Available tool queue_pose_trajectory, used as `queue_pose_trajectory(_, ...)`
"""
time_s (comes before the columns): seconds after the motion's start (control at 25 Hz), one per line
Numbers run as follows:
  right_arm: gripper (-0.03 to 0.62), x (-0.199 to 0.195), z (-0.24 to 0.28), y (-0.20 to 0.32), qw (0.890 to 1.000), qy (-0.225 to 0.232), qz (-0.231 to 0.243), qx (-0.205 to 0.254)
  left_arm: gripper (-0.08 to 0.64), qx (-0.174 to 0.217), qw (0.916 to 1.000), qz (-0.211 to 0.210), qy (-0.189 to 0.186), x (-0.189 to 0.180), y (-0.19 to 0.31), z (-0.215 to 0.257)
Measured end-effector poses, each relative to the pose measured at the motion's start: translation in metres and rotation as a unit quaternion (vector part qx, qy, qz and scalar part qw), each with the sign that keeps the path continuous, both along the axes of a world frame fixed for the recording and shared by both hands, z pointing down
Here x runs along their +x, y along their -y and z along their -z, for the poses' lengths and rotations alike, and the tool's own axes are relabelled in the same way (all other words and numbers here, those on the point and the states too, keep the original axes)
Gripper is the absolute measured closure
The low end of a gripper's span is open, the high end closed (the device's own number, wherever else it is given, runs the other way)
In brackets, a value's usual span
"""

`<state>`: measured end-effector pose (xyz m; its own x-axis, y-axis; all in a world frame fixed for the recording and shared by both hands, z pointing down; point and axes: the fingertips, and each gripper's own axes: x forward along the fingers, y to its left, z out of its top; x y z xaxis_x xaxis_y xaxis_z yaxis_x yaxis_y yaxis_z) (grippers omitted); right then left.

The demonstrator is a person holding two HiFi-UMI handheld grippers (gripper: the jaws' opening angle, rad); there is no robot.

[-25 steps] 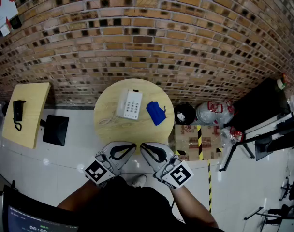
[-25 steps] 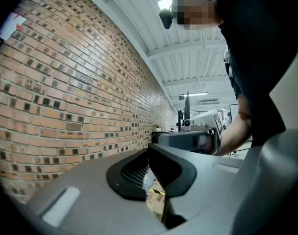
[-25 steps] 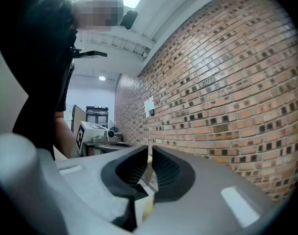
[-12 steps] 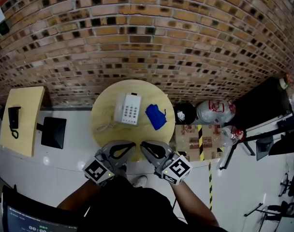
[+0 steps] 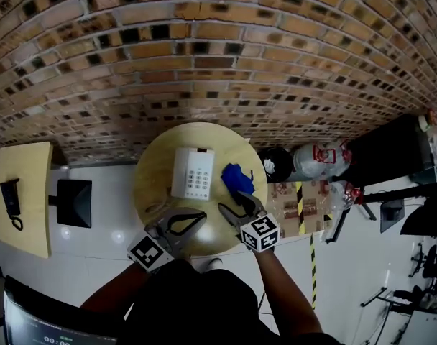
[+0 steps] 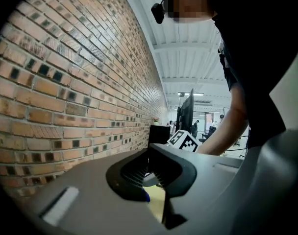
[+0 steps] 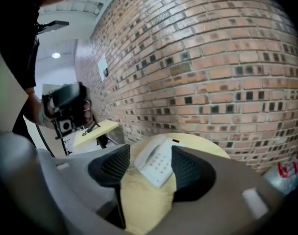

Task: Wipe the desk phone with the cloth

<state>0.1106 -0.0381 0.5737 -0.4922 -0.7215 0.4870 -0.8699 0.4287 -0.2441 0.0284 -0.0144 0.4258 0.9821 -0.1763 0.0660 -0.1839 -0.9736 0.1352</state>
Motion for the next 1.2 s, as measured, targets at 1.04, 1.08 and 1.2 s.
queue_pose_trajectory(1.04,0.503,0.103,-0.227,0.065,0.956,-0.142,-0.041,-0.255,0.552,-0.043,0.9982,-0.004,0.042,-0.026,0.032,-0.056)
queue_pose_trajectory(1.08,0.503,0.097,-0.22,0.07,0.96,-0.136,-0.034,-0.243,0.552,-0.046,0.998,-0.001,0.043,-0.027,0.033,-0.056)
queue_pose_trajectory(1.2,0.504,0.075,-0.186,0.1,0.975,-0.121,-0.01,-0.185,0.551,-0.028,0.9991,-0.001,0.034,-0.027,0.035,-0.05)
